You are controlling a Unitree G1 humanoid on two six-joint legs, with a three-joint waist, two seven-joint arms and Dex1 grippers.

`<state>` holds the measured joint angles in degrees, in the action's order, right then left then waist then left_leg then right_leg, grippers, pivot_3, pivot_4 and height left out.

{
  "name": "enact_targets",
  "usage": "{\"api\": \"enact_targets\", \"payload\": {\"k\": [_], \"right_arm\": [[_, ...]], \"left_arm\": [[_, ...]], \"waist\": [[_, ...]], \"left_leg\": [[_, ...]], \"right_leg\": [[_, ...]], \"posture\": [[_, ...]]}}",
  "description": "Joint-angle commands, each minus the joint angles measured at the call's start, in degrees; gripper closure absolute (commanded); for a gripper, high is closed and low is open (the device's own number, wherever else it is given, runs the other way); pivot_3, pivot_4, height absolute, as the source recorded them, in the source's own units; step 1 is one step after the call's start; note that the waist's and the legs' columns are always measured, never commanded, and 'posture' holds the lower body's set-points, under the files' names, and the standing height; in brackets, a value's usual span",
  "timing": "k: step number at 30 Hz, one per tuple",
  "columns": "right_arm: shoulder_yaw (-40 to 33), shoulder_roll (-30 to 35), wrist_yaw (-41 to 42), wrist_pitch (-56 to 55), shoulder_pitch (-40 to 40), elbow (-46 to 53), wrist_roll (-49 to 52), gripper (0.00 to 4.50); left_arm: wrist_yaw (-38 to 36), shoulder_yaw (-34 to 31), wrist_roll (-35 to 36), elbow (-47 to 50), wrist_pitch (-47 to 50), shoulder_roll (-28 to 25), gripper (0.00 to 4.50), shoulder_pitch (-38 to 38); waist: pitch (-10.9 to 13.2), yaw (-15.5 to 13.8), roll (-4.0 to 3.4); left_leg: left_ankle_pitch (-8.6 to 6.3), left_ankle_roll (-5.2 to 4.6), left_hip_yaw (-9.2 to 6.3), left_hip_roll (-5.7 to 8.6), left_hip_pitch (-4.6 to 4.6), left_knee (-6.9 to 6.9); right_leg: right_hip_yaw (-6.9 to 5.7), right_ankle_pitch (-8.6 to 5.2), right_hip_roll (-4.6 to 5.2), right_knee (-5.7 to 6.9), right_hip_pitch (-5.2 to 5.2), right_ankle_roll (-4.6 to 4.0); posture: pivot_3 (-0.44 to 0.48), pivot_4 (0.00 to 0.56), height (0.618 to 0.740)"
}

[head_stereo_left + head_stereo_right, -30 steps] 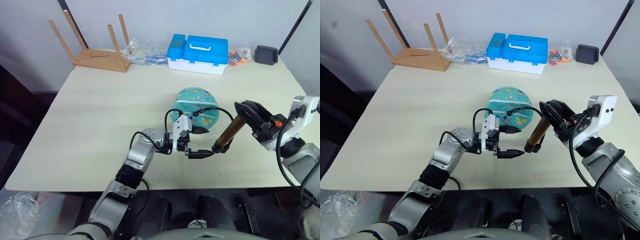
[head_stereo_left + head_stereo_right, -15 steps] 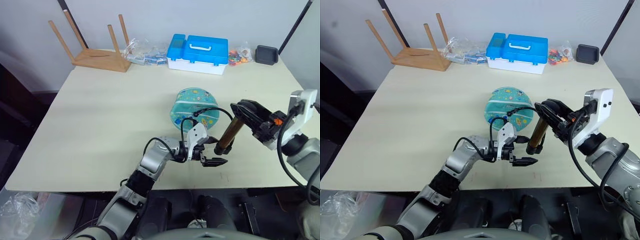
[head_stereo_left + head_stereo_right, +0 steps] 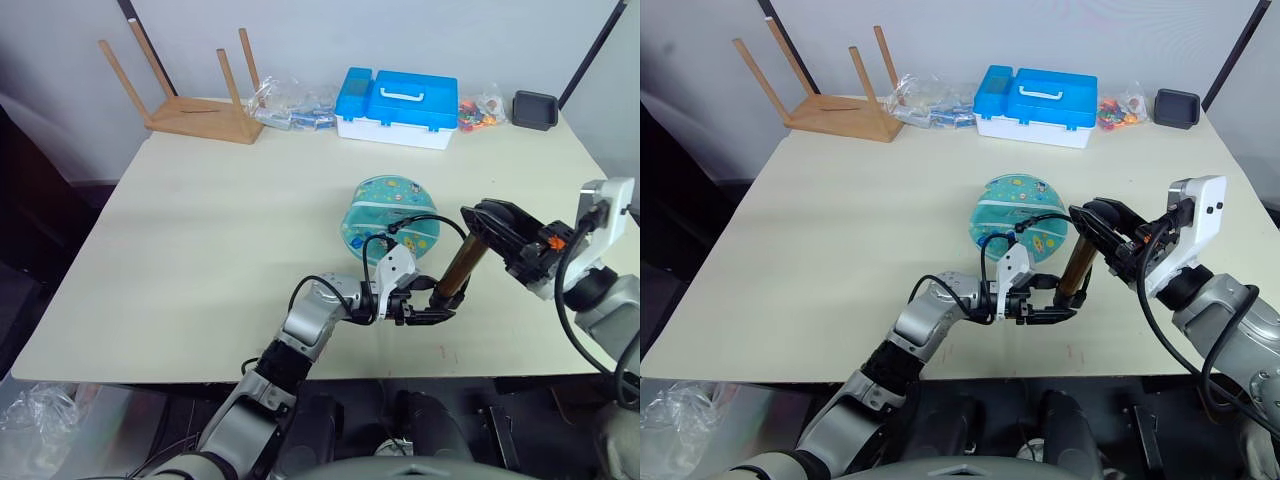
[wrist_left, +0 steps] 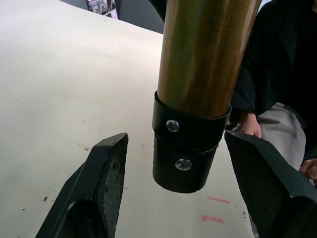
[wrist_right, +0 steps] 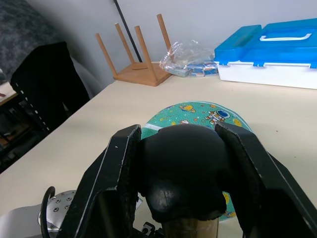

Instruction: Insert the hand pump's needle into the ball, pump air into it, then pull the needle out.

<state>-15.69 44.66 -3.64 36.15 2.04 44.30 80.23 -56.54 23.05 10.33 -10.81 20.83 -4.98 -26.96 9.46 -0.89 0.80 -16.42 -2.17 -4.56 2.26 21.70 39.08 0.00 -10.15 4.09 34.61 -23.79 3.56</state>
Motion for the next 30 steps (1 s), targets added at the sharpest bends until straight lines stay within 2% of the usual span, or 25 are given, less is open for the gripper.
{"api": "enact_targets", "payload": {"k": [1, 8, 11, 14, 15, 25, 30], "right_arm": [[-1.38, -0.12, 0.73, -1.00, 0.70, 1.28, 0.16, 2.63], [-1.49, -0.35, 0.70, -1.13, 0.60, 1.55, 0.13, 2.63], [-1.58, -0.56, 0.31, -1.30, 0.54, 1.79, 0.40, 2.63], [-1.64, -0.80, 0.02, -1.43, 0.43, 2.05, 0.65, 2.63], [-1.65, -0.90, -0.09, -1.49, 0.44, 2.09, 0.71, 2.63], [-1.66, -0.74, 0.32, -1.29, 0.35, 1.87, -0.20, 2.63], [0.38, 0.37, 4.09, -0.64, -1.41, 0.70, -9.96, 2.63]], "left_arm": [[-0.45, 0.07, 0.76, 0.97, -0.94, 0.61, 1.18, -1.19], [-0.70, 0.38, 0.57, -0.17, -1.47, 1.04, 1.18, -1.81], [-0.86, 0.76, 0.15, -1.09, -2.17, 1.06, 2.01, -1.95], [-1.02, 1.11, -0.10, -1.50, -2.46, 1.14, 3.26, -1.88], [-1.05, 1.23, -0.16, -1.62, -2.57, 1.16, 3.42, -1.88], [0.01, 1.73, -1.31, -3.50, -3.90, 1.50, 3.42, -2.67], [6.26, 4.61, -9.11, -15.79, -15.93, 4.53, 3.42, -4.80]], "waist": [[0.00, 0.00, 0.00], [0.00, -0.01, 0.00], [0.00, 0.02, 0.00], [0.00, -0.06, 0.00], [0.00, -0.06, 0.00], [0.00, -0.04, 0.00], [0.00, -0.22, 0.00]], "left_leg": [[0.00, 0.00, 0.00, 0.00, 0.00, 0.00], [0.00, 0.00, 0.00, 0.00, 0.00, 0.00], [0.00, 0.00, 0.00, 0.00, 0.00, 0.00], [0.00, 0.00, 0.00, 0.00, 0.01, 0.00], [0.00, 0.00, 0.00, 0.01, 0.01, 0.00], [0.00, 0.00, -0.01, 0.00, 0.02, 0.00], [0.00, -0.01, 0.00, 0.04, 0.02, 0.00]], "right_leg": [[0.00, 0.00, 0.00, 0.00, 0.00, 0.01], [0.00, 0.00, 0.00, 0.00, 0.00, 0.01], [0.00, 0.00, 0.00, 0.00, 0.00, 0.01], [0.00, 0.01, 0.00, 0.00, 0.00, 0.01], [0.00, 0.00, 0.01, -0.01, 0.00, 0.00], [-0.01, 0.00, 0.01, -0.03, 0.00, 0.01], [-0.01, 0.01, 0.01, -0.05, 0.01, 0.02]], "posture": [[0.000, 0.150, 0.740], [0.000, 0.150, 0.740], [0.000, 0.150, 0.740], [0.000, 0.150, 0.740], [0.000, 0.150, 0.740], [0.000, 0.150, 0.740], [0.000, 0.150, 0.740]]}}
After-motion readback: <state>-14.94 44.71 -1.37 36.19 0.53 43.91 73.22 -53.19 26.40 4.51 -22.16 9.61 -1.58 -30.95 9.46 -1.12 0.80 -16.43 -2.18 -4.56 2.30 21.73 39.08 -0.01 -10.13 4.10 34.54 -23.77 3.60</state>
